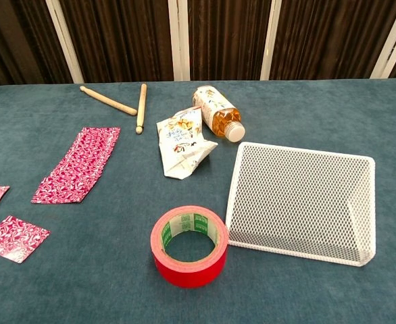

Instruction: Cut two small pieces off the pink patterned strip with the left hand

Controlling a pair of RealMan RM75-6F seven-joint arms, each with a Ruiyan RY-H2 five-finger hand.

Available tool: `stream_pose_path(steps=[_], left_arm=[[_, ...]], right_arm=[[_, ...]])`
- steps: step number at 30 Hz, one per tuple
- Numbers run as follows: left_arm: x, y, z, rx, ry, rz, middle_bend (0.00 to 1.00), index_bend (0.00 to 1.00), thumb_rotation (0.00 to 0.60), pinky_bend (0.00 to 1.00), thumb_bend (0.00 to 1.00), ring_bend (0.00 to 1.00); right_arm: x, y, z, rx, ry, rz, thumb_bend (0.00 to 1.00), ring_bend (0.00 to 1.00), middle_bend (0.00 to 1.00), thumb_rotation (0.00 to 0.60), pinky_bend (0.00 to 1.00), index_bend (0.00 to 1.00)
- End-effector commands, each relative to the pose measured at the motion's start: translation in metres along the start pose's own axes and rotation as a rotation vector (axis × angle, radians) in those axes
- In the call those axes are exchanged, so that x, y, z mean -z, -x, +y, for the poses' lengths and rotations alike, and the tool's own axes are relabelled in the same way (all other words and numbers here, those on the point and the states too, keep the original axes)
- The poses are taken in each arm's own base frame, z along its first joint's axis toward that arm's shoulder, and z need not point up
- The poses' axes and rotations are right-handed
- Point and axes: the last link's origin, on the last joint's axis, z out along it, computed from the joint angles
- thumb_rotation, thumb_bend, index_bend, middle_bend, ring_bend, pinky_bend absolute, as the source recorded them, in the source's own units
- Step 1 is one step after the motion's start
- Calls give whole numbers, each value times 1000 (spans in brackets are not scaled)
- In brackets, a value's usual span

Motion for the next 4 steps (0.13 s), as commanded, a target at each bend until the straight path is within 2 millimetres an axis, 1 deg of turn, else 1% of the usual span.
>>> stream_pose_path(steps=[1, 4], left_arm=[[1, 0, -2, -7, 8, 26, 48, 123, 600, 154, 178, 0], [1, 1, -3, -19, 9, 25, 48, 123, 600, 153, 179, 0]], right_arm=[[0, -1, 0, 2, -20, -1, 272, 82, 47, 600, 87, 11], [0, 0, -1, 3, -29, -4, 272, 82, 47, 600, 87, 11]])
